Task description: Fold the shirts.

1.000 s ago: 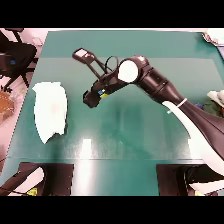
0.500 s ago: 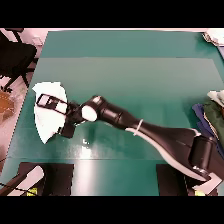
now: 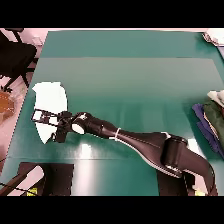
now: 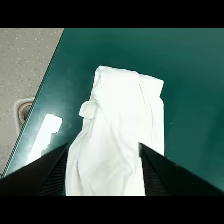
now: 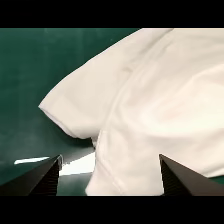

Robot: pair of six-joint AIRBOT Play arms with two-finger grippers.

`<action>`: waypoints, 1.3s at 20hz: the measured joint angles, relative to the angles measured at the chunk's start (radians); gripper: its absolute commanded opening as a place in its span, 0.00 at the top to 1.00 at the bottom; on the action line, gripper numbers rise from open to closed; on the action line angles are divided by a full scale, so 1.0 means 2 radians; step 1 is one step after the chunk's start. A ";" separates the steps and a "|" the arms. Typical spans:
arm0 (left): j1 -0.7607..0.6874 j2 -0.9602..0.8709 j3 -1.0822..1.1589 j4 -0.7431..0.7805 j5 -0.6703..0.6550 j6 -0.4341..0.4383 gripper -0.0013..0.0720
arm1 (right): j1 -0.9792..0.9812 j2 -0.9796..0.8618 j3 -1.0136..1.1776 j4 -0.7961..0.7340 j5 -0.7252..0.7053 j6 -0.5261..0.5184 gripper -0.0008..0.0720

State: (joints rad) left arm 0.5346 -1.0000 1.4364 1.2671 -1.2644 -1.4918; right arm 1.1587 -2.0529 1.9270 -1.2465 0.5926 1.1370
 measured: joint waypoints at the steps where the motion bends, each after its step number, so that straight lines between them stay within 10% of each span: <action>1: 0.000 0.000 0.000 -0.004 0.000 0.000 0.31 | 0.000 -0.013 0.015 0.000 -0.002 0.000 0.05; 4: 0.000 0.000 0.000 -0.017 -0.002 0.000 0.31 | -0.006 -0.046 0.044 -0.002 -0.002 -0.001 0.07; 10: 0.000 0.000 0.000 -0.034 -0.003 0.000 0.31 | -0.017 -0.065 0.039 -0.002 -0.002 -0.001 0.95; 24: 0.000 0.000 -0.015 -0.081 -0.017 0.013 0.31 | -0.078 0.096 0.050 -0.083 0.029 -0.001 0.95; 26: -0.001 0.000 -0.016 -0.093 -0.026 0.016 0.51 | -0.107 0.144 0.049 -0.089 0.055 0.002 0.95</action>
State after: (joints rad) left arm 0.5320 -0.9997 1.4048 1.0805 -1.3155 -1.4605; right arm 0.9447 -1.7645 2.0254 -1.4254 0.7017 1.1400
